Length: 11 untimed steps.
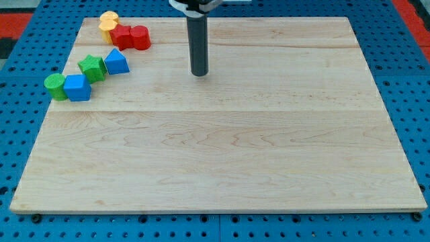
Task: Move blue triangle into green star
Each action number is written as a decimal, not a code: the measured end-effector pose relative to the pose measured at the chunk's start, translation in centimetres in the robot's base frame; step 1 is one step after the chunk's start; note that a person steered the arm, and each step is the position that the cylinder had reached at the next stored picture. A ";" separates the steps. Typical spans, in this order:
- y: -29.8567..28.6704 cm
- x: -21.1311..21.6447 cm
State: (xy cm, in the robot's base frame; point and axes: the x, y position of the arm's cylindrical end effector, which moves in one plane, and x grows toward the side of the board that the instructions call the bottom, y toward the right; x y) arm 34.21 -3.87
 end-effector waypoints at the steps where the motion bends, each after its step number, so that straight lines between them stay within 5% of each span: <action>1: -1.3 -4.3; 4: -16.0 -3.5; 6: -17.9 -0.9; 7: -16.0 -1.3; 9: -21.1 -4.2; 11: -20.2 1.0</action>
